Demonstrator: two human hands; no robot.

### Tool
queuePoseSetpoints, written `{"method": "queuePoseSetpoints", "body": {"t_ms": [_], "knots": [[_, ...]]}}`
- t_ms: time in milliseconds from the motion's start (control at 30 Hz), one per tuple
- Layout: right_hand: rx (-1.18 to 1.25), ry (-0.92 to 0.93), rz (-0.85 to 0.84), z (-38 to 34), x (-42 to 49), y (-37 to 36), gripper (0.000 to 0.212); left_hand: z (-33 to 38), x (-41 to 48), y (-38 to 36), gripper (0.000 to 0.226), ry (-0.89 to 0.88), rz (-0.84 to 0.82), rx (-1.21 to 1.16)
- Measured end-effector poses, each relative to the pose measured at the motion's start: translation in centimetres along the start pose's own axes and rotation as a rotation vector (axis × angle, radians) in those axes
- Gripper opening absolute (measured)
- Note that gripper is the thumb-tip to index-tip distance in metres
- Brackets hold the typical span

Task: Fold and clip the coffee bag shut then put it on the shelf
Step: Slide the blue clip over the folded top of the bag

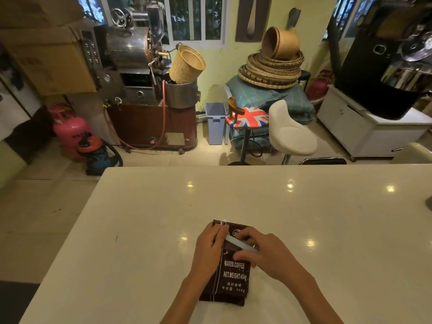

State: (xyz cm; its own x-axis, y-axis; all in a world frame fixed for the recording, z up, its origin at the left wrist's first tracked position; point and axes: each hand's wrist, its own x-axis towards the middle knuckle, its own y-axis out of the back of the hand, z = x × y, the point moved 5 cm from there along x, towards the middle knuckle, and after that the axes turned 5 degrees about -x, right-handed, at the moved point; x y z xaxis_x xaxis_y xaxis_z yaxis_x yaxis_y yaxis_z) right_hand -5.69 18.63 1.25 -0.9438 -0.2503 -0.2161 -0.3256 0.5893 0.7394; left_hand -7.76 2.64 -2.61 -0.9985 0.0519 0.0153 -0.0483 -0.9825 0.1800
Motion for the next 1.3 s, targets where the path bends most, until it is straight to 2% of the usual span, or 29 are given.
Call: {"method": "queuePoseSetpoints", "body": {"t_ms": [67, 100, 167, 233, 400, 500, 600, 700, 833, 1000, 1200, 1300], "knots": [[-0.332, 0.087, 0.152, 0.3, -0.1, 0.6, 0.035, -0.3, 0.1, 0.4, 0.027, 0.035, 0.065, -0.023], [-0.356, 0.142, 0.258, 0.5, -0.3, 1.0, 0.031, -0.4, 0.1, 0.7, 0.028, 0.051, 0.074, -0.049], [-0.218, 0.214, 0.394, 1.2, -0.7, 1.7, 0.030, -0.3, 0.0, 1.0, 0.031, 0.064, 0.027, -0.098], [-0.042, 0.217, 0.442, 1.9, -0.7, 1.8, 0.035, 0.0, -0.3, 0.9, 0.036, 0.083, -0.050, -0.121], [0.214, 0.146, 0.370, 1.7, -0.4, 1.5, 0.030, 0.2, -0.7, 0.6, 0.033, 0.189, -0.080, -0.258], [0.326, 0.098, 0.324, 1.7, -0.2, 1.3, 0.024, 0.5, -0.5, 0.8, 0.032, 0.138, 0.000, -0.200], [0.339, 0.106, 0.342, 1.7, -0.5, 1.8, 0.024, 0.3, -0.3, 0.9, 0.034, 0.099, 0.058, -0.114], [0.311, 0.125, 0.397, 1.8, -0.9, 2.0, 0.019, 0.1, -0.3, 0.6, 0.037, 0.135, 0.029, -0.109], [0.324, 0.170, 0.406, 1.7, -1.1, 1.7, 0.038, -0.1, -0.1, 0.8, 0.038, 0.220, -0.022, -0.238], [0.394, 0.117, 0.443, 2.0, -1.5, 1.6, 0.018, 0.0, 0.1, 1.0, 0.038, 0.224, -0.061, -0.277], [0.477, 0.007, 0.170, 3.0, -0.9, 0.5, 0.020, -1.9, 0.0, 1.7, 0.042, 0.274, 0.017, -0.313], [0.487, 0.021, 0.175, 3.4, -1.3, 1.5, 0.016, -2.6, 0.1, 2.3, 0.040, 0.276, 0.078, -0.320]]}}
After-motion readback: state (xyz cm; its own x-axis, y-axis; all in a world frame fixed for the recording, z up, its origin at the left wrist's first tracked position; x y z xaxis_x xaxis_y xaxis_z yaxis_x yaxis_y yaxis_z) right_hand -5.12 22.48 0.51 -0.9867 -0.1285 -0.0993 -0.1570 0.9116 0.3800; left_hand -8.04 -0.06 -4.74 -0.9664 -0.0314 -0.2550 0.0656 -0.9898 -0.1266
